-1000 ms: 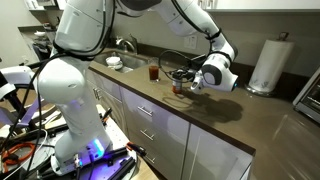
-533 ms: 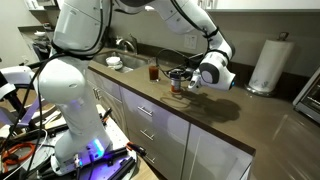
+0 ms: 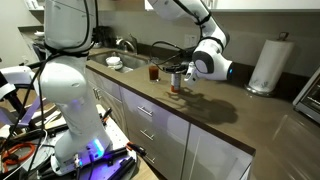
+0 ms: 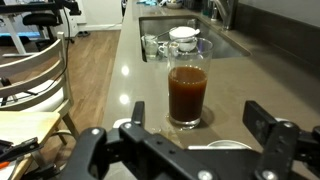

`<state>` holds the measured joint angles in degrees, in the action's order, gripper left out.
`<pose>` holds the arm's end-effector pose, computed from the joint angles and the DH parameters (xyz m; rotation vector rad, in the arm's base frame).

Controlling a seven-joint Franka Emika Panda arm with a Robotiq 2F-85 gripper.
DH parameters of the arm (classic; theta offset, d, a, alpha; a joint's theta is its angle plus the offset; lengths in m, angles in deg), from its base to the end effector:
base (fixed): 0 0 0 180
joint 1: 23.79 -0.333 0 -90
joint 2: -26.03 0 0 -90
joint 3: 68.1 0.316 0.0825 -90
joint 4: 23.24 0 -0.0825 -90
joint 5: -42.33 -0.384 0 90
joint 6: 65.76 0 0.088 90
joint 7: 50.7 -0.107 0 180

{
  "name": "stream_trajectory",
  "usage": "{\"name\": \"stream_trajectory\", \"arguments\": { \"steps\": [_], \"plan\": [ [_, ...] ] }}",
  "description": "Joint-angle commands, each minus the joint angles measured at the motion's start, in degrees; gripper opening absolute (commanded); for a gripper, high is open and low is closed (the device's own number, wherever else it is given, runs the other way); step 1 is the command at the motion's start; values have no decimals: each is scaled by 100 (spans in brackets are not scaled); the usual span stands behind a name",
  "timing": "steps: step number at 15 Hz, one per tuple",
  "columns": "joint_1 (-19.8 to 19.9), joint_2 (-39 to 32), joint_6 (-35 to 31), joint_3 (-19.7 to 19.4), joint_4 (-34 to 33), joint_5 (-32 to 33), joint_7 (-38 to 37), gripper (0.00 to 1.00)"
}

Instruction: Pour the juice in the can into the glass.

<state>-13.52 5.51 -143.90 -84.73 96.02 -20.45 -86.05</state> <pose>0.4934 -0.1245 0.2710 -1.4002 1.3746 1.1520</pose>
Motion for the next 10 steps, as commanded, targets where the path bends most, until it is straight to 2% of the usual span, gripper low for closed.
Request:
{"name": "stream_trajectory", "arguments": {
  "steps": [1, 10],
  "plan": [
    [-167, 772, -606, -6, 560, 277, -346, 100],
    [-214, 2130, -1452, 287, 1326, 1452, -433, 100]
  ]
}}
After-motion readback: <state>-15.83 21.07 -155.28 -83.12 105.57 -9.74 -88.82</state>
